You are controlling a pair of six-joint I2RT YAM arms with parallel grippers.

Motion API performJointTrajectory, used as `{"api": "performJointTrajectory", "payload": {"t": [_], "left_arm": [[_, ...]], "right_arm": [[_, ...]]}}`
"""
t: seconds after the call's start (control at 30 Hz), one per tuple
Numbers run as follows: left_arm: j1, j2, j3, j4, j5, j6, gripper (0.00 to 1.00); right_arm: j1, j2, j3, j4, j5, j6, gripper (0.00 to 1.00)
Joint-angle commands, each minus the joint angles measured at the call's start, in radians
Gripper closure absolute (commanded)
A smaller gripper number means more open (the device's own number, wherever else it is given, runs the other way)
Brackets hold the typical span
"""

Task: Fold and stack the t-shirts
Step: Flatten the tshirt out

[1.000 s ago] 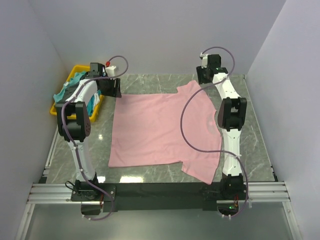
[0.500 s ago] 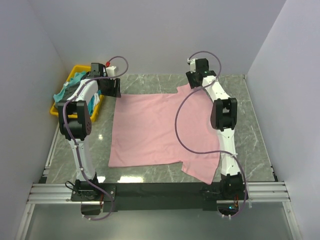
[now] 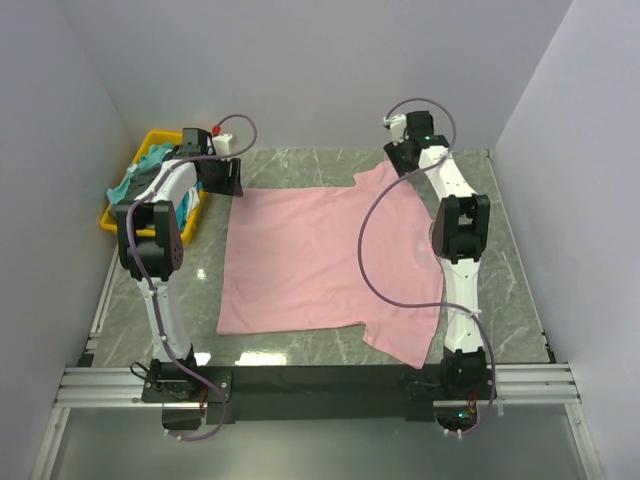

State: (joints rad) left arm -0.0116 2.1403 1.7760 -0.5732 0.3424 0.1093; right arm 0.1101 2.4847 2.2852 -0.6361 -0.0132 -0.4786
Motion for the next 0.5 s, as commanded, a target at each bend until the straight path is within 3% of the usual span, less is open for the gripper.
{"api": "performJointTrajectory", "payload": {"t": [0.0,0.2,0.37,0.47], "left_arm": [[0.001,-0.030,-0.020,0.030,0.015,-0.019,0.37],[0.001,-0.020,-0.003,0.013,-0.002,-0.007,0.37],[-0.001,-0.005,0.019,-0.007,-0.009,0.001,0.37],[-0.001,-0.005,0.022,-0.008,-0.019,0.003,0.38]], "right_arm": [[-0.058,0.005,0.086,-0.059,-0.056,-0.003,0.41],[-0.040,-0.009,0.025,-0.004,-0.120,-0.006,0.41],[-0.006,0.048,0.112,-0.066,-0.108,-0.087,0.41],[0.007,0.028,0.036,-0.021,-0.048,-0.168,0.41]]}}
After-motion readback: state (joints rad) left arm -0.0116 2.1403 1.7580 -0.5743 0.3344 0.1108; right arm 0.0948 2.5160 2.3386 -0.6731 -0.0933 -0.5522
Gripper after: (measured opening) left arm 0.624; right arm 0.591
